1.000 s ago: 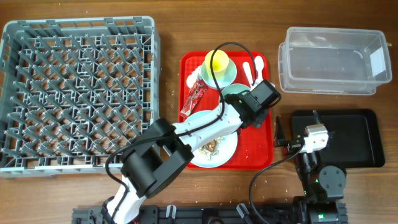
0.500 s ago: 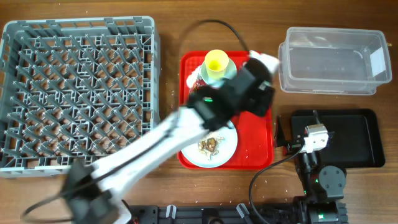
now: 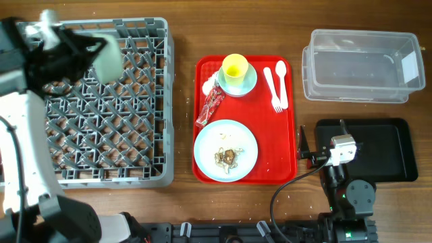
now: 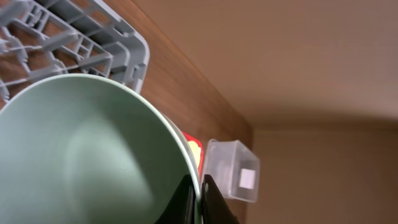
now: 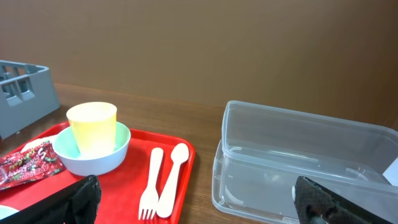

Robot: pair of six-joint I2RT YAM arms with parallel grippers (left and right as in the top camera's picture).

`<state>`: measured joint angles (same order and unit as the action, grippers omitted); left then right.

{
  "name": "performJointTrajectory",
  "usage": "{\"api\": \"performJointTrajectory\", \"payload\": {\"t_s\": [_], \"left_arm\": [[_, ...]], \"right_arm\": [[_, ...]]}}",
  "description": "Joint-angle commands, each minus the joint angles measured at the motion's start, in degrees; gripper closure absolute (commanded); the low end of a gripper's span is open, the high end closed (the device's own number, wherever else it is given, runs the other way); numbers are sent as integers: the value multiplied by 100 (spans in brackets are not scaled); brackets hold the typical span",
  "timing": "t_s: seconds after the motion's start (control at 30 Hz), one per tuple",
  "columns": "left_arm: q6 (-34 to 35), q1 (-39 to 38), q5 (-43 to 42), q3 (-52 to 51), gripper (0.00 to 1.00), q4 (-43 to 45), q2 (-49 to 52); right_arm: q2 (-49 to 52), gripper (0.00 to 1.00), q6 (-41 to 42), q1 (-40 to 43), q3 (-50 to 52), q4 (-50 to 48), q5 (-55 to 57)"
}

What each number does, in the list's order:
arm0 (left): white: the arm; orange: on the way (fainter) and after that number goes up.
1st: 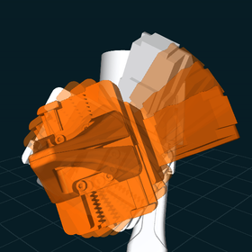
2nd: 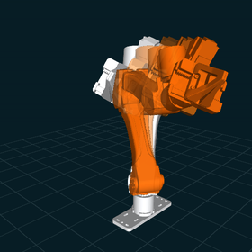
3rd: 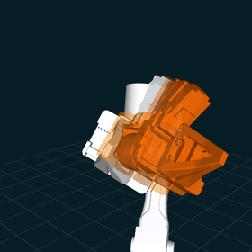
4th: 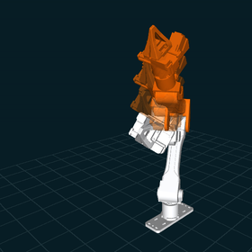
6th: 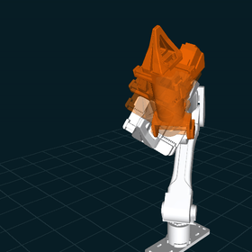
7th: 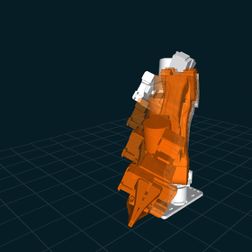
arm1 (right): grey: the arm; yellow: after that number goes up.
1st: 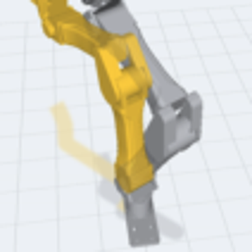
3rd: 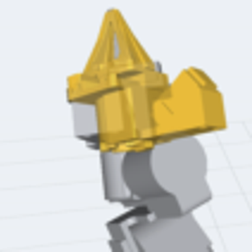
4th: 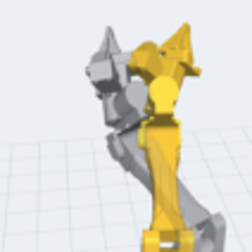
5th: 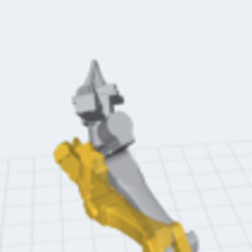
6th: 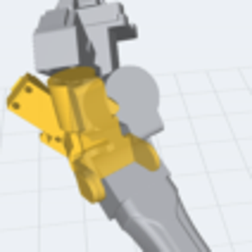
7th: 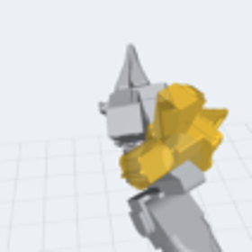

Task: Sort waste into correct bins and load items into the dishwasher rack
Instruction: 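Carry the bowl left over the rack and set it down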

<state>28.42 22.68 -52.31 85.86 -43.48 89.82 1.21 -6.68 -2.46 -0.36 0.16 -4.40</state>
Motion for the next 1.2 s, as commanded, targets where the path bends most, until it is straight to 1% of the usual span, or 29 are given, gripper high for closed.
{"api": "performJointTrajectory", "payload": {"t_s": [0.0, 0.07, 0.13, 0.3, 0.43, 0.53, 0.67, 0.83, 0.9, 0.93, 1.07, 1.17], "left_arm": [[-275, 527, -1117, 28, 96, 74, 492], [-330, 680, -1644, 28, 96, 308, 874], [-627, 758, -1961, 28, 96, 520, 1152], [-745, 1075, -1991, 28, 96, 863, 1965], [-741, 1333, -2085, 28, 96, 866, 2446], [-745, 1613, -2597, 28, 96, 857, 2835], [-741, 1698, -2973, 28, 96, 848, 3119], [-741, 1753, -2968, 28, 96, 776, 3126], [-739, 1919, -2881, 28, 84, 772, 3126], [-719, 1996, -2767, 28, 76, 772, 3126], [-719, 2507, -1923, 28, 55, 413, 3119], [-695, 2776, -1283, 31, 51, 52, 3014]], "right_arm": [[-39, 0, 70, 24, 2, -20, 57], [-39, 0, 68, 24, 2, -20, 59], [-39, 0, 70, 24, 2, -20, 59], [-42, 0, 70, 24, 2, -20, 57], [-39, 0, 70, 24, 2, -20, 59], [-39, 0, 70, 24, 2, -20, 59], [-39, 0, 70, 24, 2, -20, 59], [-42, 0, 70, 24, 2, -20, 57], [-39, 0, 70, 24, 2, -20, 57], [-39, 0, 68, 24, 2, -20, 59], [-39, 0, 70, 24, 2, -20, 59], [-39, 0, 70, 24, 2, -20, 59]]}}
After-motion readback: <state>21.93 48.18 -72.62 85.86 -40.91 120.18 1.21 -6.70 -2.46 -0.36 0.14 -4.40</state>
